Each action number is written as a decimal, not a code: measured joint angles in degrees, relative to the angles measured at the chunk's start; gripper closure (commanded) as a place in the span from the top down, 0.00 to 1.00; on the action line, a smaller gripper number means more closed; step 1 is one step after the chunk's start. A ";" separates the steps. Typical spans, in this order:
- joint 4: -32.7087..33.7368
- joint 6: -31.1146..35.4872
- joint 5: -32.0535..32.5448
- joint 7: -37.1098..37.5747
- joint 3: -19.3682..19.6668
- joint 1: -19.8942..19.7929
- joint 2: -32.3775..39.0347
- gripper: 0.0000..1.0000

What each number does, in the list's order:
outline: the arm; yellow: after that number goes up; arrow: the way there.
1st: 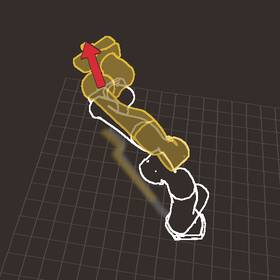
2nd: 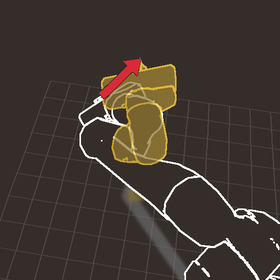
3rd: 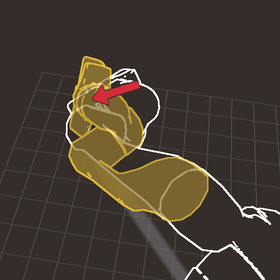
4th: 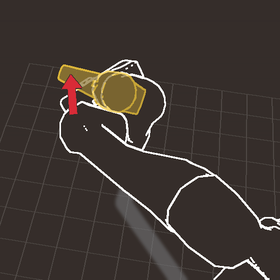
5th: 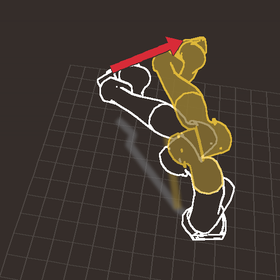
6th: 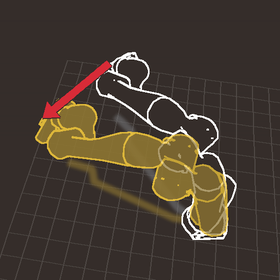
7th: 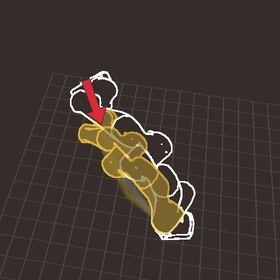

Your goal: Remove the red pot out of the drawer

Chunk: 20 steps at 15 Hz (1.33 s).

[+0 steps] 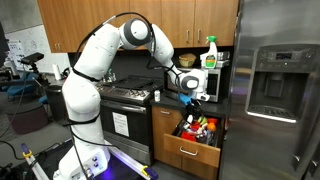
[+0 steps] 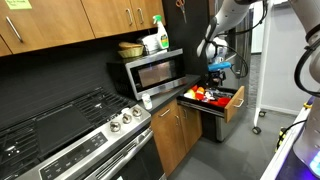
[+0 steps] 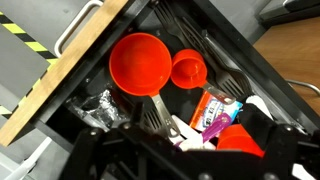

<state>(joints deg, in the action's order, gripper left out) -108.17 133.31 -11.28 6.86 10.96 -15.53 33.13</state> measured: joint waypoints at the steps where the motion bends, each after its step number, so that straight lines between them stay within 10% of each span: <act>1: 0.08 -0.24 0.00 -0.67 -0.01 -0.18 0.33 1.00; 20: 0.85 -2.04 1.01 -8.07 -0.16 -1.08 2.79 1.00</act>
<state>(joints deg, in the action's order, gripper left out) -107.31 131.27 -10.27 -1.20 10.80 -16.60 35.92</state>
